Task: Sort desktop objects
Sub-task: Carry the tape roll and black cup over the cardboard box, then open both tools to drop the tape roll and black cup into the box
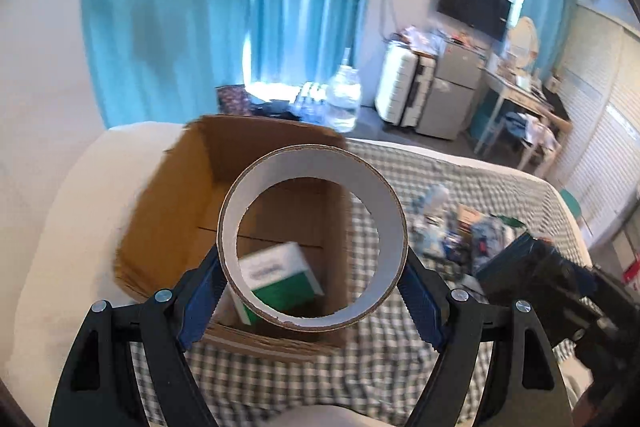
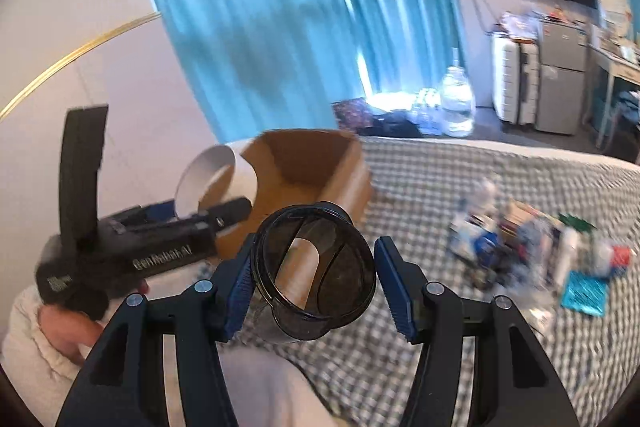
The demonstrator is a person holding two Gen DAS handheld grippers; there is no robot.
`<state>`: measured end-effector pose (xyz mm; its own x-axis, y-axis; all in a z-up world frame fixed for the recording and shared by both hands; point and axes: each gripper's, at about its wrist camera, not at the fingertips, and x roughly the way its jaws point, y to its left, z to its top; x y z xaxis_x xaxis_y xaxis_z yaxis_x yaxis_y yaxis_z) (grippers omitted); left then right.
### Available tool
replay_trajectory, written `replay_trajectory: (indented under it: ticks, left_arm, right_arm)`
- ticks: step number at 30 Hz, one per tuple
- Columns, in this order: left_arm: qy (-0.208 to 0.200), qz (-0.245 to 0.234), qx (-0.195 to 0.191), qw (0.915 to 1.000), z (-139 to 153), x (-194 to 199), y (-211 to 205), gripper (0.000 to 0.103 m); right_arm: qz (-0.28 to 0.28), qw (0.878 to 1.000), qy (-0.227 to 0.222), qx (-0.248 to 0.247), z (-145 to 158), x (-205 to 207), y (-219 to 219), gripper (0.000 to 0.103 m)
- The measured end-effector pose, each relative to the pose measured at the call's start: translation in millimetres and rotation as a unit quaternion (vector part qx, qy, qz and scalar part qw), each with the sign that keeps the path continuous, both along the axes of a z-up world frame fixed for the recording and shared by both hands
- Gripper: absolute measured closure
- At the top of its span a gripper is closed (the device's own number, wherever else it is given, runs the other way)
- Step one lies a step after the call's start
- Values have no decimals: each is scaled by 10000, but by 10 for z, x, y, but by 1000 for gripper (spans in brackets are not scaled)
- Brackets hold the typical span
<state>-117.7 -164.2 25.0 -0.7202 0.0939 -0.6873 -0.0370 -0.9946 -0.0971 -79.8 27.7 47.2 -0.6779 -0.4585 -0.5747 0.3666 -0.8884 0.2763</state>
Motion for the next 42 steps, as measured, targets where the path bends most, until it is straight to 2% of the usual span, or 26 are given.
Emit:
replay_trajectory:
  ticks: [5,9,12,15,18,22,27,32,35,37,42]
  left_arm:
    - [-249,246,-194,9992,-210,-308,-323,20]
    - [-497,388,-179,9978,-441,-629,-542,20]
    - [-680,449,-271,9963,-599,-869,-635,20]
    - [-739,428,-274,9960,-699,-1065,-705,19]
    - [-793,418,-240,9957,-764,-1153,-734,15]
    - [-873,327,5,9956,-834,-1161,-771,9]
    - [-942,278,115,9951,-805,-966,-721,5]
    - [-790,176,162,9966,-562,-543,-578,5]
    - [-596,84,138,9981,-358,-256,-441,5]
    - [-423,-1,179,9989,-200,-67,-312,5]
    - [-123,-215,420,9988,56,351,67,4]
  right_arm:
    - [280,9992,-235,-149,-83,-488,-382,46]
    - [374,9986,-380,-34,-203,-895,-740,46]
    - [340,9974,-632,-66,-357,-1260,-910,46]
    - [243,9978,-616,63,-398,-1515,-981,44]
    - [58,9968,-779,-141,-450,-1733,-957,6]
    - [-273,9965,-761,-194,-441,-1789,-834,5]
    - [-684,9958,-604,-125,-364,-1554,-468,5]
    - [-1326,9911,-113,108,-183,-934,110,5]
    - [-1719,9840,289,357,8,-446,492,4]
    - [-2046,9760,505,554,156,-112,766,0]
    - [-2519,9603,1018,641,489,604,1311,0]
